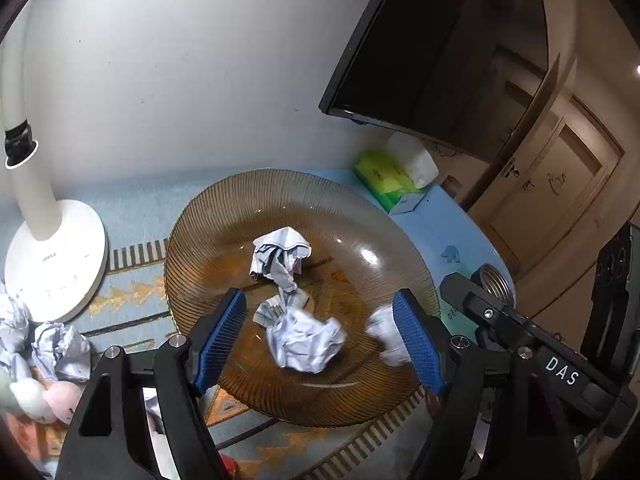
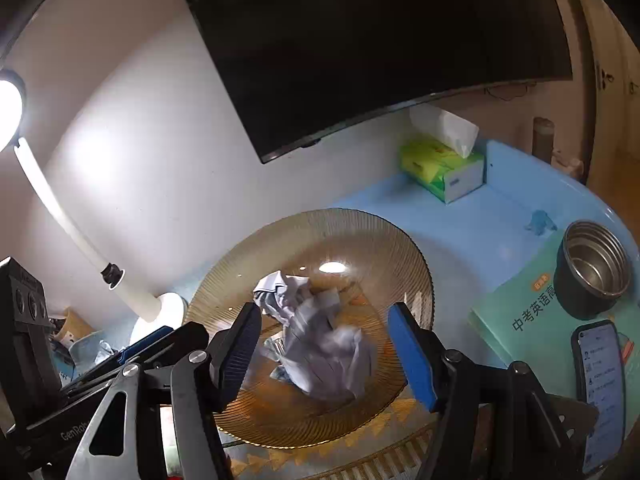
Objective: Organize objects
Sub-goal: 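Move left tool to black toy figure while right tool approaches green toy, then close left tool on black toy figure while right tool grasps green toy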
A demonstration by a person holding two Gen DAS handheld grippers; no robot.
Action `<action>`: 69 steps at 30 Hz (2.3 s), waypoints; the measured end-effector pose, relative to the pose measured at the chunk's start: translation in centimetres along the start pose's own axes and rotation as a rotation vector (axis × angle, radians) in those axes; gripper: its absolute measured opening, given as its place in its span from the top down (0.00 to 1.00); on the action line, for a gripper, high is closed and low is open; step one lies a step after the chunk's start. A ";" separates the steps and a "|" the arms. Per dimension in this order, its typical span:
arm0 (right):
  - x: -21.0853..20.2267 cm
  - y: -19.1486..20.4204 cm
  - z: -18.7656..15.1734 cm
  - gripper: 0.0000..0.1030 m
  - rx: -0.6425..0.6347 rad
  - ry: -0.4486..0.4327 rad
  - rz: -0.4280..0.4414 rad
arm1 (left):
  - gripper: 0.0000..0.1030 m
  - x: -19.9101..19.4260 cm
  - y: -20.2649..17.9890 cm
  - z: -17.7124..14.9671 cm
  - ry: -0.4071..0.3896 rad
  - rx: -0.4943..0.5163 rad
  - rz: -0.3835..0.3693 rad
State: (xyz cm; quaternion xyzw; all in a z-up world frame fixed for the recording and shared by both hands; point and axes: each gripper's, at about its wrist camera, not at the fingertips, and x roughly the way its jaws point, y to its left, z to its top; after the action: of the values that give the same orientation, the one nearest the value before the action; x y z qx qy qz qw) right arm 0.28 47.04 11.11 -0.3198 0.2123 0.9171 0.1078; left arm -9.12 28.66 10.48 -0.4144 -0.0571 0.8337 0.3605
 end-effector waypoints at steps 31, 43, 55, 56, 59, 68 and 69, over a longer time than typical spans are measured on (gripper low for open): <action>-1.2 16.2 -19.7 0.34 -0.371 0.177 0.417 | 0.08 -25.5 21.0 -22.4 -0.359 -0.401 0.609; 0.8 17.5 -21.9 0.34 -0.410 0.192 0.396 | 0.08 -24.6 22.4 -23.7 -0.345 -0.419 0.493; 0.0 18.7 -22.5 0.34 -0.491 0.166 0.370 | 0.08 -24.5 23.0 -23.9 -0.335 -0.458 0.443; -0.3 19.1 -22.8 0.34 -0.516 0.163 0.367 | 0.08 -24.5 23.0 -23.9 -0.332 -0.455 0.445; -1.1 20.6 -23.7 0.34 -0.586 0.158 0.374 | 0.08 -24.4 22.8 -23.9 -0.286 -0.444 0.411; 0.9 25.1 -26.1 0.34 -0.695 0.288 0.387 | 0.12 -22.1 19.3 -24.8 -0.089 -0.192 0.522; 1.3 25.4 -26.3 0.36 -0.699 0.300 0.377 | 0.16 -21.9 19.4 -24.7 -0.079 -0.195 0.519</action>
State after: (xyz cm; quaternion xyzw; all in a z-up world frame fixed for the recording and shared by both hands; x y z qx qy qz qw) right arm 5.06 12.60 -0.10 -0.4226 -0.0435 0.8808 -0.2090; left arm 6.92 -4.79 0.98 -0.4151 -0.0428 0.9042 0.0907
